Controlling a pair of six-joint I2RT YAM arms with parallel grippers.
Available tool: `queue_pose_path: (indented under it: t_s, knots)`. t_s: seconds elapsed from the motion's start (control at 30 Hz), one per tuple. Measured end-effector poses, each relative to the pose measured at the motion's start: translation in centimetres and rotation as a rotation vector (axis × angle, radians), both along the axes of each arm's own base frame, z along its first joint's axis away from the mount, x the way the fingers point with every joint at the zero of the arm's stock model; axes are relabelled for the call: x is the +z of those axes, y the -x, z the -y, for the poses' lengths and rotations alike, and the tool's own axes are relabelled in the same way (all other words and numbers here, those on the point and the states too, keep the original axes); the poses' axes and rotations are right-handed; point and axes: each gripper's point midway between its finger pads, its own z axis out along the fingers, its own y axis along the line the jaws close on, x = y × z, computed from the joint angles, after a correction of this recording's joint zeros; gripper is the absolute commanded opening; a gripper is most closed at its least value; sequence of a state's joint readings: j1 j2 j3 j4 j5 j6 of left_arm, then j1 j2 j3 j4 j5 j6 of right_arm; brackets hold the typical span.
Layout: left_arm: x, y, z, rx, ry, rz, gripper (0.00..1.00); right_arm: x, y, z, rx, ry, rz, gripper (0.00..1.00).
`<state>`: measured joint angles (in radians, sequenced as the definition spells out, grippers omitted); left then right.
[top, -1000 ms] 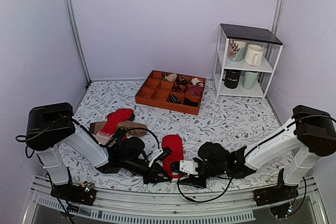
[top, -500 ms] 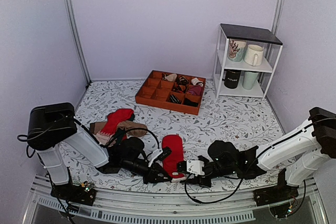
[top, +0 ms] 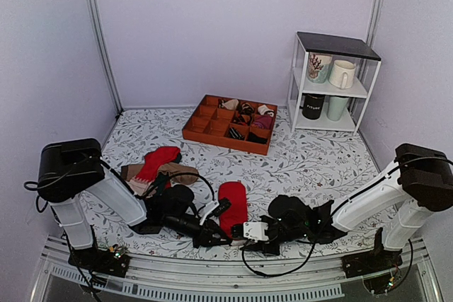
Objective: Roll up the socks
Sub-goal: Roll the sock at the center of the board.
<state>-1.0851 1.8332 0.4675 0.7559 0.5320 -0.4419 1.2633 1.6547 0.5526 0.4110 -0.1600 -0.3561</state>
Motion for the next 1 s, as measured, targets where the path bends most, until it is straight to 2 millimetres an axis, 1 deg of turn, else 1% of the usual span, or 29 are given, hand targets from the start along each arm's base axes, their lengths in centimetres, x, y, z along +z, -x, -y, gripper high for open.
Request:
queue_pose_path:
  t_s: [0.2, 0.27, 0.37, 0.47, 0.5, 0.53, 0.57, 0.7, 0.83, 0.9, 0.93, 1.0]
  knots:
    - [0.0, 0.0, 0.0, -0.002, 0.000, -0.001, 0.00, -0.2, 0.0, 0.0, -0.028, 0.001, -0.032, 0.18]
    - [0.0, 0.0, 0.0, -0.002, 0.000, -0.002, 0.07, -0.2, 0.0, 0.0, -0.043, -0.001, -0.051, 0.16]
    - [0.1, 0.0, 0.1, -0.003, 0.002, 0.002, 0.13, -0.2, 0.0, 0.0, -0.075, -0.004, -0.094, 0.13]
    - [0.2, -0.2, 0.2, 0.000, -0.004, 0.008, 0.26, -0.5, 0.2, 0.0, -0.105, -0.001, -0.152, 0.12]
    - [0.3, -0.3, 0.2, 0.004, -0.010, 0.017, 0.57, -0.6, 0.3, -0.1, -0.115, -0.001, -0.178, 0.12]
    - [0.3, -0.5, 0.1, 0.009, -0.018, 0.030, 0.94, -0.7, 0.2, -0.2, -0.124, -0.003, -0.207, 0.12]
    - [0.3, -0.7, 0.0, 0.016, -0.030, 0.042, 0.99, -0.8, 0.2, -0.4, -0.131, -0.007, -0.234, 0.12]
    - [2.0, -0.9, -0.2, 0.019, -0.028, 0.118, 1.00, -0.8, -0.3, -1.3, -0.167, -0.032, -0.374, 0.11]
    - [2.3, -1.4, -2.6, 0.077, -0.094, 0.226, 1.00, -0.8, -0.5, -1.3, -0.183, -0.036, -0.506, 0.11]
    - [3.0, -1.0, -3.6, 0.087, -0.089, 0.301, 0.99, -0.8, -0.1, -1.2, -0.167, -0.032, -0.583, 0.11]
    - [3.2, -0.9, -3.7, 0.085, -0.085, 0.314, 1.00, -0.8, -0.5, -1.1, -0.172, -0.034, -0.598, 0.11]
    - [4.2, -0.3, -4.2, 0.076, -0.042, 0.386, 1.00, -0.9, -0.8, -0.9, -0.168, -0.023, -0.672, 0.11]
